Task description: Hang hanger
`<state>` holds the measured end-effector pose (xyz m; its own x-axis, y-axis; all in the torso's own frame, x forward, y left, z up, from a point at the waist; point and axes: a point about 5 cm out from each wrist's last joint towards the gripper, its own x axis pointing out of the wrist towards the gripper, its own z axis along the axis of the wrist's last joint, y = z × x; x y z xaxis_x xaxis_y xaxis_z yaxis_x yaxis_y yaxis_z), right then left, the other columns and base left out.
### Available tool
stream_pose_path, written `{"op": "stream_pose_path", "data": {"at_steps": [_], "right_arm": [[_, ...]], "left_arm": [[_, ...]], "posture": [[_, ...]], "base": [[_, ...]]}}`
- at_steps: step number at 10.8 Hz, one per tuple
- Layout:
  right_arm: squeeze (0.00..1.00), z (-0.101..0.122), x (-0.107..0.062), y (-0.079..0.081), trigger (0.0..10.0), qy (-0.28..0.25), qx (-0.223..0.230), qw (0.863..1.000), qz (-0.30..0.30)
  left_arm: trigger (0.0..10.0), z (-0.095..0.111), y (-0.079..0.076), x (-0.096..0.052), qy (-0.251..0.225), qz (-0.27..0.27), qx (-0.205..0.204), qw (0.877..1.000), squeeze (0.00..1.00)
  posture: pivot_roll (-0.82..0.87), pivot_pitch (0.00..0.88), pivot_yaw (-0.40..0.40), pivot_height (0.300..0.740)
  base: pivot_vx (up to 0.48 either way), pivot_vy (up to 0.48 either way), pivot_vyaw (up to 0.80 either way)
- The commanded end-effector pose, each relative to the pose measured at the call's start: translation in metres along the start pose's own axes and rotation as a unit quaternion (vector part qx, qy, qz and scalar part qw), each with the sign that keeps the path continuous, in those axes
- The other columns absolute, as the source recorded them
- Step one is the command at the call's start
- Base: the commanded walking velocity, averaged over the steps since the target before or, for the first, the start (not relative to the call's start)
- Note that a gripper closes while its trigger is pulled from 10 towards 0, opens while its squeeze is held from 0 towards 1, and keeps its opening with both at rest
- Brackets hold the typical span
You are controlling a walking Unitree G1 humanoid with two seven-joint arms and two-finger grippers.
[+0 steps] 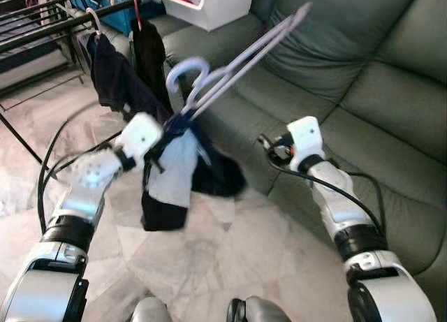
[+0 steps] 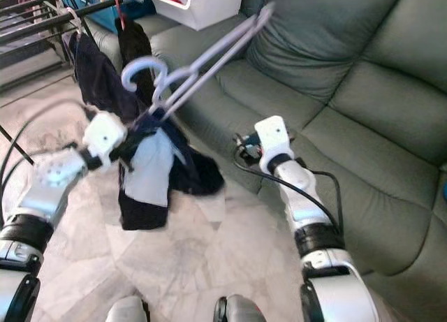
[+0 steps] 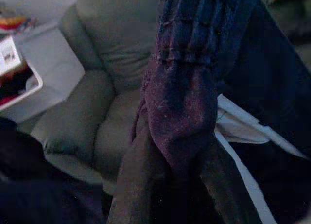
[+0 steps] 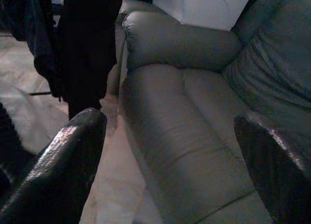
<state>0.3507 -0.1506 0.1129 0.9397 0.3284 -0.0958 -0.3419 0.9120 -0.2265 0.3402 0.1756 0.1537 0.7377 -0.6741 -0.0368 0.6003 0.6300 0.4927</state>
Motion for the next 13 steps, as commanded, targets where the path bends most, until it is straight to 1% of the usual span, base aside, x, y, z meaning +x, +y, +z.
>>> {"op": "stream_pose_path", "data": {"at_steps": [1,2,3,4,6,7,9,10,11,13], "right_arm": [[0.00,-0.003,0.001,0.002,10.0,0.006,0.009,1.000,0.003],[0.00,0.003,0.002,0.013,10.0,-0.022,0.040,0.998,0.048],[0.00,0.013,0.000,0.024,10.0,-0.059,0.071,0.990,0.107],[0.00,0.018,-0.003,0.029,10.0,-0.078,0.077,0.984,0.140],[0.00,0.029,-0.005,0.029,10.0,-0.107,0.088,0.974,0.179],[0.00,0.028,-0.006,0.027,10.0,-0.104,0.077,0.975,0.183],[0.00,0.018,-0.007,0.021,10.0,-0.079,0.079,0.978,0.174],[0.00,0.010,-0.008,0.020,10.0,-0.058,0.072,0.982,0.167],[0.00,-0.007,-0.007,0.017,10.0,-0.002,0.056,0.989,0.135],[0.00,-0.027,-0.010,0.016,10.0,0.055,0.080,0.988,0.119]], "left_arm": [[0.0,0.022,0.012,0.007,-0.035,0.018,0.010,0.999,0.00],[0.0,0.027,0.016,0.011,-0.038,0.028,0.014,0.999,0.00],[0.0,0.032,0.016,0.012,-0.043,0.031,0.010,0.999,0.00],[0.0,0.034,0.016,0.013,-0.044,0.032,0.011,0.998,0.00],[0.0,0.037,0.020,0.017,-0.042,0.059,0.002,0.997,0.00],[0.0,0.041,0.021,0.019,-0.049,0.067,-0.005,0.997,0.00],[0.0,0.061,0.028,0.023,-0.081,0.080,-0.020,0.993,0.00],[0.0,0.070,0.031,0.024,-0.096,0.082,-0.026,0.992,0.00],[0.0,0.084,0.036,0.023,-0.120,0.090,-0.033,0.988,0.00],[0.0,0.108,0.044,0.023,-0.156,0.101,-0.041,0.982,0.00]], "posture": [[0.00,0.090,-0.050,0.740],[0.00,0.090,-0.050,0.740],[0.00,0.090,-0.050,0.740],[0.00,0.090,-0.050,0.740],[0.00,0.087,-0.056,0.740],[0.00,0.086,-0.058,0.740],[0.00,0.087,-0.056,0.740],[0.00,0.089,-0.055,0.740],[0.00,0.092,-0.058,0.740],[0.00,0.092,-0.061,0.740]], "base": [[0.000,0.000,0.00],[0.000,0.000,0.00],[0.000,0.000,0.00],[0.000,0.000,0.00],[0.000,0.000,0.00],[0.000,0.000,0.00],[0.000,0.000,0.00],[0.000,0.000,0.00],[0.000,0.000,0.00],[0.000,0.000,0.00]]}}
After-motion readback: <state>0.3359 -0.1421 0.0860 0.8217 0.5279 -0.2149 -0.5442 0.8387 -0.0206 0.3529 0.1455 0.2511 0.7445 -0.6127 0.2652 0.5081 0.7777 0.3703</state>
